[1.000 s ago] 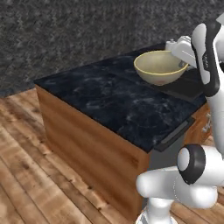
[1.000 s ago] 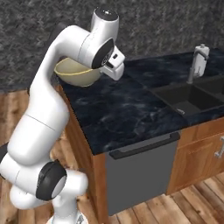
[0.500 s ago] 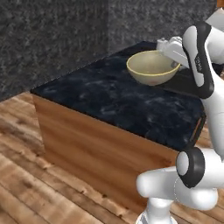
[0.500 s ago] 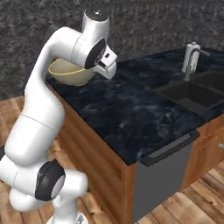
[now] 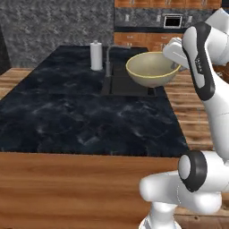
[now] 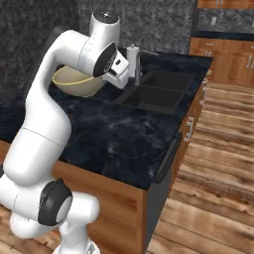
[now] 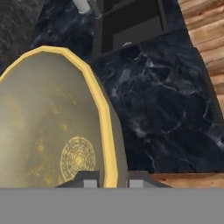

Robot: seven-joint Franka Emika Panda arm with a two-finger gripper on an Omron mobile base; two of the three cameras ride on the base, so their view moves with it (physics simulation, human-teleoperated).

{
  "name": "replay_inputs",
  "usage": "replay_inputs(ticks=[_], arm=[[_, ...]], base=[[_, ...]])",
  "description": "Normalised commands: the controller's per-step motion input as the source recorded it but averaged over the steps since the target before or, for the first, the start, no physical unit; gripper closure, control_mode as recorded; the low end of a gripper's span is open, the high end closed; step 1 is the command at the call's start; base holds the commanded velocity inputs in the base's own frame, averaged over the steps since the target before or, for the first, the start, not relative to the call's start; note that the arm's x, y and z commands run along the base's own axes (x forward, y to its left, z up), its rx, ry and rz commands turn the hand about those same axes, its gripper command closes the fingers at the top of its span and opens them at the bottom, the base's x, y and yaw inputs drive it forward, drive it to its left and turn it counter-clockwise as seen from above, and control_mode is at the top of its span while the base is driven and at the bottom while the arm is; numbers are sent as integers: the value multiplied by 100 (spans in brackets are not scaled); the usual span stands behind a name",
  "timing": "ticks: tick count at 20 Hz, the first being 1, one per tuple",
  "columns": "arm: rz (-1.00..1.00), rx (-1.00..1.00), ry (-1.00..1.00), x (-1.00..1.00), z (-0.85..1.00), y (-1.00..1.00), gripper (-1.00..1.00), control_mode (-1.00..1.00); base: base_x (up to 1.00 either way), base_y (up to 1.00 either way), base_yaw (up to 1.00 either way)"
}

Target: Pick up the bowls from the cabinet and place each bowl in front of a stool on the dining counter.

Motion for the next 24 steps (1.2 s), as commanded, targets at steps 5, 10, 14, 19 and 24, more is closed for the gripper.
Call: replay_inputs(ticks=[5, 10, 14, 19, 24], arm=[[0, 0, 0, 0, 0, 0, 100, 100], [0, 0, 0, 0, 0, 0, 100, 100], [0, 0, 0, 0, 0, 0, 100, 100], [0, 0, 0, 0, 0, 0, 100, 100], [0, 0, 0, 0, 0, 0, 100, 100]], base=[[-17, 100, -35], [-48, 100, -5], [-43, 100, 0], [-10, 100, -6], [18, 100, -19]])
